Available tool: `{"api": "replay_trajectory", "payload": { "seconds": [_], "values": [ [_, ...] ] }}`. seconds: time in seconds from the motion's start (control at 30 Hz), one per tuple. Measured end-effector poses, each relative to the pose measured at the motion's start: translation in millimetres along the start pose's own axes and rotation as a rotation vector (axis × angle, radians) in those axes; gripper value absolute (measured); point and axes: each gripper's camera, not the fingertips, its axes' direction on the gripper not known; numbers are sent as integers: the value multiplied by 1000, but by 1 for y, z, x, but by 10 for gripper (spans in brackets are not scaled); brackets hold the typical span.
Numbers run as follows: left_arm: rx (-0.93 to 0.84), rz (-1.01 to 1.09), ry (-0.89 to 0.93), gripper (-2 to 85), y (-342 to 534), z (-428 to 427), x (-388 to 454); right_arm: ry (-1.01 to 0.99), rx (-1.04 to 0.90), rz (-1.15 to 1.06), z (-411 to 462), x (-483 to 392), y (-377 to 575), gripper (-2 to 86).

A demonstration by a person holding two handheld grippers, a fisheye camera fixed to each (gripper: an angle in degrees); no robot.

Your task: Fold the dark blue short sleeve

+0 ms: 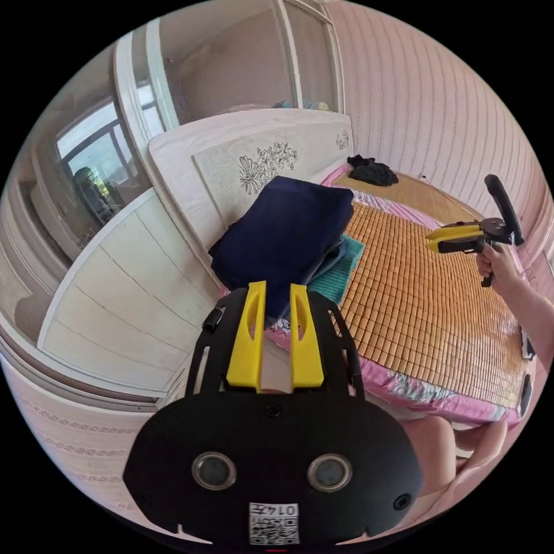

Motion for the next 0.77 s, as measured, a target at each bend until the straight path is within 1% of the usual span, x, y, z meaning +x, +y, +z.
{"api": "replay_trajectory", "payload": {
  "seconds": [0.03, 0.07, 0.1, 0.13, 0.17, 0.2, 0.23, 0.27, 0.3, 0.33, 0.37, 0.4, 0.47, 0.5, 0.57, 0.6, 0.67, 0.77],
  "values": [
    [-6, 25, 12, 72, 4, -2, 13, -10, -21, 3, 0, 2, 46, 109],
    [-17, 72, 56, 74, 11, -5, 40, -5, -41, 37, -2, 4, 95, 109],
    [-27, 124, 103, 76, 16, -11, 70, -4, -51, 61, -5, 5, 121, 109],
    [-30, 149, 119, 76, 18, -15, 86, 7, -77, 113, -12, 6, 173, 109],
    [-13, 203, 143, 78, 22, -25, 120, 29, -106, 169, -22, 5, 224, 109],
    [10, 266, 156, 78, 25, -36, 155, 44, -117, 198, -28, 4, 250, 109],
    [20, 297, 160, 79, 27, -41, 173, 88, -142, 254, -43, -2, 301, 109],
    [44, 353, 165, 79, 30, -51, 208, 139, -165, 296, -60, -11, 349, 109],
    [64, 406, 171, 80, 32, -60, 241, 165, -176, 315, -68, -16, 372, 109],
    [69, 435, 176, 81, 34, -64, 258, 216, -194, 361, -86, -26, 416, 109],
    [71, 483, 190, 82, 36, -71, 290, 255, -200, 424, -105, -35, 459, 109],
    [83, 522, 211, 82, 38, -80, 321, 270, -196, 462, -113, -38, 480, 109],
    [112, 577, 246, 83, 41, -93, 366, 313, -195, 646, -143, -50, 563, 113],
    [129, 612, 269, 83, 44, -101, 395, 317, -190, 693, -150, -53, 584, 116],
    [146, 674, 299, 83, 47, -112, 439, 324, -141, 843, -177, -73, 655, 124],
    [155, 715, 315, 83, 50, -119, 470, 335, -124, 869, -184, -80, 670, 126],
    [172, 777, 361, 83, 55, -129, 516, 422, -62, 939, -208, -108, 723, 128],
    [197, 879, 446, 83, 66, -142, 597, 522, -37, 999, -227, -136, 777, 131]
  ]
}}
